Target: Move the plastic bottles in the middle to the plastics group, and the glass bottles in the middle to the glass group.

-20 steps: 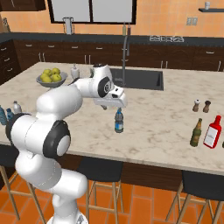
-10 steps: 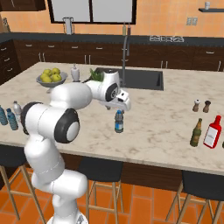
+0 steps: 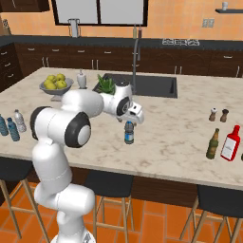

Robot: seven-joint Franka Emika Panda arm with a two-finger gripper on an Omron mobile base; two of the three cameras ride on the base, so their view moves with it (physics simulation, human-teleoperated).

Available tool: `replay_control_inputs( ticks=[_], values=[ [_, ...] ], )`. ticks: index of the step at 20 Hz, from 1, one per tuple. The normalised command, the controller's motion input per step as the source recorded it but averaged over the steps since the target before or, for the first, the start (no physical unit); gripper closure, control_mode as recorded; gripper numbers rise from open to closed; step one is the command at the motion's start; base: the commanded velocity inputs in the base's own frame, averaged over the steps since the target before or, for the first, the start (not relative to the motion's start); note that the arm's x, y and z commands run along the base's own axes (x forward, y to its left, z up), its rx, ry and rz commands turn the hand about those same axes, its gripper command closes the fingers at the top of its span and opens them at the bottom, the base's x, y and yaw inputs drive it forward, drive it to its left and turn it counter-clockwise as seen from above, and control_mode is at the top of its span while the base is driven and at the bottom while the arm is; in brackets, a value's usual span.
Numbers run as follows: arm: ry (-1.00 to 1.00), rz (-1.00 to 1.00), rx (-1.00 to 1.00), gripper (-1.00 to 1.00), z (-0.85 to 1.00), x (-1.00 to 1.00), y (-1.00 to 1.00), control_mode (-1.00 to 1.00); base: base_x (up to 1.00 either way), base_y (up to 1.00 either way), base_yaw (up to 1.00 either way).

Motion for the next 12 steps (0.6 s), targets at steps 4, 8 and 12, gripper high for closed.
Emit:
replay_control_inputs(
  ticks=[4, 8, 12],
  values=[
    [-0.02, 0.00, 0.00, -1.00, -0.27, 0.09, -0.21, -1.00, 0.00, 0.00, 0.00],
    [-0.03, 0.00, 0.00, -1.00, -0.21, 0.17, -0.20, -1.00, 0.00, 0.00, 0.00],
    [-0.06, 0.00, 0.00, -1.00, -0.18, 0.03, -0.06, -1.00, 0.00, 0.00, 0.00]
  ],
)
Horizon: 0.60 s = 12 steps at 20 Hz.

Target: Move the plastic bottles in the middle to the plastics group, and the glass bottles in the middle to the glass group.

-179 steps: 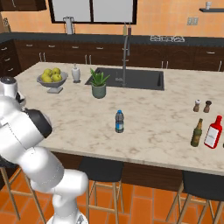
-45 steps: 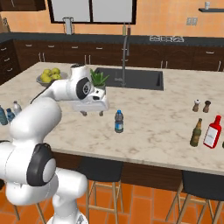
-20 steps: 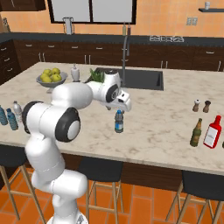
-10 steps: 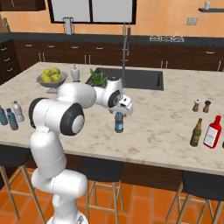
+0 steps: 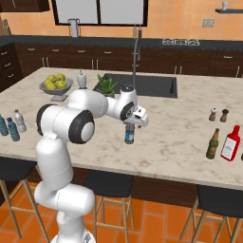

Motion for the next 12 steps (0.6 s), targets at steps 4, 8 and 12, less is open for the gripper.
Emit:
replay_control_inputs(
  ticks=[4, 8, 12],
  values=[
    [-0.01, 0.00, 0.00, 1.00, -0.21, -0.03, 0.00, -1.00, 0.00, 0.00, 0.00],
    [-0.04, 0.00, 0.01, 1.00, -0.18, -0.11, 0.00, -1.00, 0.00, 0.00, 0.00],
    [-0.01, 0.02, 0.06, 1.00, 0.05, -0.31, -0.02, -1.00, 0.00, 0.00, 0.00]
  ],
)
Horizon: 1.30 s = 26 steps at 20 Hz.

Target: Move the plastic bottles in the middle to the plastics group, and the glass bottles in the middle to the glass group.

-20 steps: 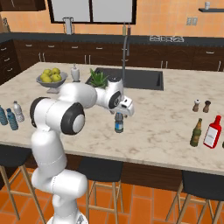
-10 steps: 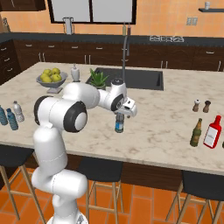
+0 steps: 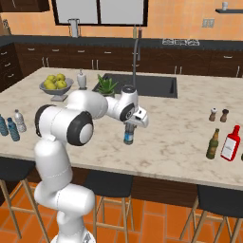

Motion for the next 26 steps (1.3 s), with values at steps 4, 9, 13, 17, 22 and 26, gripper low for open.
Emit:
replay_control_inputs(
  ticks=[4, 9, 13, 17, 22, 26],
  values=[
    [0.00, 0.14, 0.01, 1.00, 0.37, -0.54, -0.02, -1.00, 0.00, 0.00, 0.00],
    [0.00, 0.34, 0.00, 1.00, 0.51, -0.70, 0.00, -1.00, 0.00, 0.00, 0.00],
    [0.00, 0.27, 0.00, 1.00, 0.40, -0.74, 0.30, -1.00, 0.00, 0.00, 0.00],
    [0.00, 0.27, 0.00, 1.00, 0.28, -0.54, 0.78, -1.00, 0.00, 0.00, 0.00],
    [0.00, 0.22, 0.00, 1.00, 0.23, -0.33, 1.00, -1.00, 0.00, 0.00, 0.00],
    [0.00, 0.21, 0.00, 1.00, 0.22, -0.24, 1.00, -1.00, 0.00, 0.00, 0.00]
  ],
)
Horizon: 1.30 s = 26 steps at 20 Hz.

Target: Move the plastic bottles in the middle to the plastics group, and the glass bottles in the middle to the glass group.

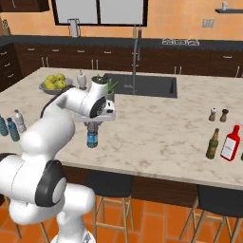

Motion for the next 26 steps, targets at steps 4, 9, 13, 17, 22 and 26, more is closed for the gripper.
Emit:
replay_control_inputs(
  ticks=[4, 9, 13, 17, 22, 26],
  values=[
    [0.00, 0.22, 0.00, 1.00, 0.17, -0.09, 1.00, -1.00, 0.00, 0.00, 0.00],
    [0.00, 0.23, 0.00, 1.00, 0.10, -0.09, 1.00, -1.00, 0.00, 0.00, 0.00],
    [0.00, 0.18, -0.01, 1.00, 0.01, -0.03, 1.00, -1.00, 0.00, 0.00, 0.00],
    [-0.10, 0.11, -0.01, 1.00, 0.00, 0.00, 1.00, -1.00, 0.00, 0.00, 0.00],
    [-0.15, 0.03, 0.00, 1.00, 0.00, 0.03, 1.00, -1.00, 0.00, 0.00, 0.00],
    [-0.11, 0.00, 0.00, 1.00, 0.00, 0.22, 1.00, -1.00, 0.00, 0.00, 0.00]
  ],
)
